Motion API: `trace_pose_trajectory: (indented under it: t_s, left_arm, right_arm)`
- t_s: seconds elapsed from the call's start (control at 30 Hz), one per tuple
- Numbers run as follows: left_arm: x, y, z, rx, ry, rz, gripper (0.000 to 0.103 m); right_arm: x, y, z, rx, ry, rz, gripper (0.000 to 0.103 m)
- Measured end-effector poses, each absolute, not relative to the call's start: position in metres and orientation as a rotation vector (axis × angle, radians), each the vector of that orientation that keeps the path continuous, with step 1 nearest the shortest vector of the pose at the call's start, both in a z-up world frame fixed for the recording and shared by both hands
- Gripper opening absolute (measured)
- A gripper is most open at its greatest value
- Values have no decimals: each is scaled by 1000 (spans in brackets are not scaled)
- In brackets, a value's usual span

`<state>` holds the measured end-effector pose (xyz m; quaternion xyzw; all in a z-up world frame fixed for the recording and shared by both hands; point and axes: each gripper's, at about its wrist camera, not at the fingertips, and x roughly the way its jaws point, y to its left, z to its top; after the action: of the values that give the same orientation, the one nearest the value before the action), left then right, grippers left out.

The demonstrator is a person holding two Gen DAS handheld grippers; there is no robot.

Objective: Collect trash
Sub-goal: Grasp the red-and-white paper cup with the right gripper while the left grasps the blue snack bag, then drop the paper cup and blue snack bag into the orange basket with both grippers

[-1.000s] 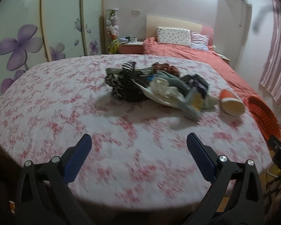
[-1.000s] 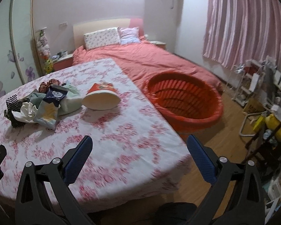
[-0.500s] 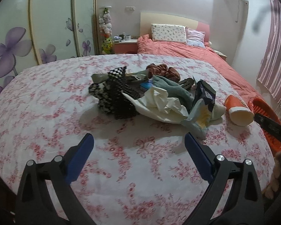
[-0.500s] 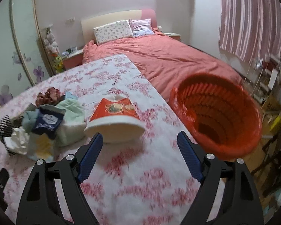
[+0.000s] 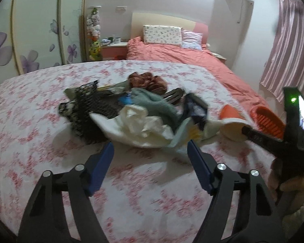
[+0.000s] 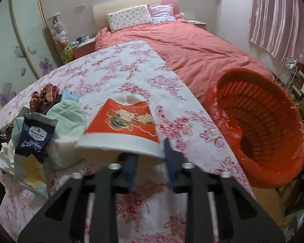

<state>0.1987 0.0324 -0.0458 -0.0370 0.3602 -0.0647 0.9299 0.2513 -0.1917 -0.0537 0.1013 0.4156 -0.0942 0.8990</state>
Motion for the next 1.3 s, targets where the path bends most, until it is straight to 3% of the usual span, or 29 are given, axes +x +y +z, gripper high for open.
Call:
trace_pose_trajectory:
  t_s: [0.47, 0.6, 0.77, 1.3]
  left_arm:
    - [243, -31, -59, 90, 786, -229, 45]
    - [254, -38, -63, 123, 799, -254, 20]
    - [251, -40, -60, 114, 779, -307, 5]
    - [227, -84, -7, 74, 674, -443, 4]
  right_arm:
    - [221, -217, -44, 263, 774, -215, 6]
    - [218, -223, -43, 281, 769, -213, 5]
    - [214, -229, -38, 293, 751, -211, 5]
    - [185, -271, -9, 326, 633, -272, 5]
